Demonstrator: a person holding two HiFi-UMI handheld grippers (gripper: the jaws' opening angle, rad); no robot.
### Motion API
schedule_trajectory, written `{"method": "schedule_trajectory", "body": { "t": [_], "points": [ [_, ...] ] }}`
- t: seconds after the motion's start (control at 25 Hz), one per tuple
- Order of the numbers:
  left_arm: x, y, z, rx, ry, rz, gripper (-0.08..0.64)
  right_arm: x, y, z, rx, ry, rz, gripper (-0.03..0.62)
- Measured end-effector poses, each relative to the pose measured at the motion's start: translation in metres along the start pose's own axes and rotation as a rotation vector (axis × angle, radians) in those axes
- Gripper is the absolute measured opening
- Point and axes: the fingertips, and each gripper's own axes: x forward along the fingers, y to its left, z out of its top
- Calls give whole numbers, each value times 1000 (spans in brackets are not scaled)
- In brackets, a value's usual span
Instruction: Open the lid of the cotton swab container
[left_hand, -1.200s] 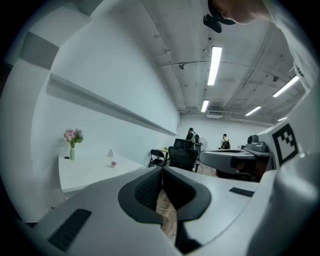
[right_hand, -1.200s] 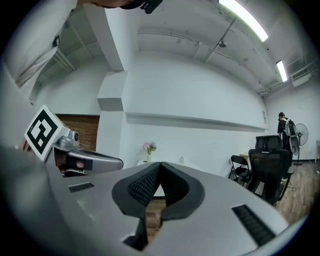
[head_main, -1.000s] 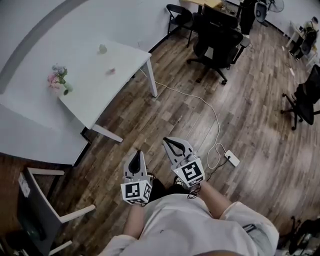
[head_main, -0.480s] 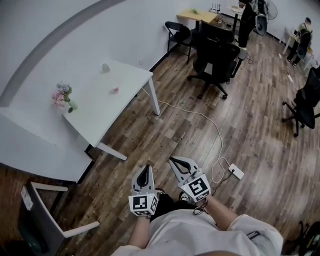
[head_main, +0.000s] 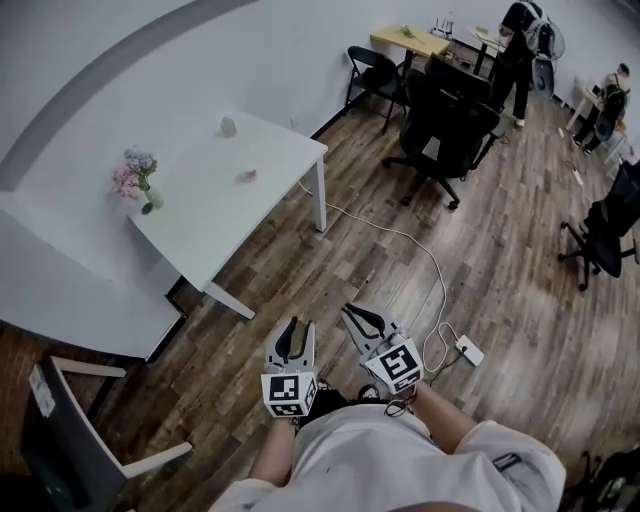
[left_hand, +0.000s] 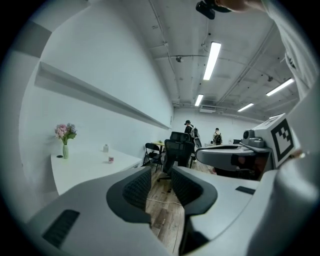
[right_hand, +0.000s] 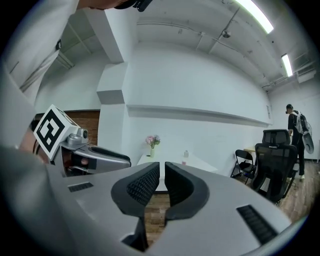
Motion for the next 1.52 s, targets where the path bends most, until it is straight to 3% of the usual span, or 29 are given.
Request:
{"method": "schedule_trajectory", "body": {
  "t": [0.2, 0.28, 0.56, 0.76, 1.08, 1.52],
  "points": [
    [-7, 67, -6, -20, 13, 22, 129, 49, 23, 4, -7, 19, 16, 36],
    [-10, 83, -8, -37, 17, 43, 129, 58, 27, 0, 7, 52, 31, 65],
    [8, 124, -22, -97, 54, 124, 129, 109, 11, -3, 10, 65, 72, 67],
    [62, 149, -9, -69, 60, 141, 129, 160, -32, 4, 8, 29, 89, 71],
    [177, 194, 55, -48, 13, 200, 129, 239, -128, 41, -22, -35, 149, 88],
    [282, 197, 44, -53, 134, 176, 129, 280, -216, 8, 74, 10, 128, 87]
  ]
}}
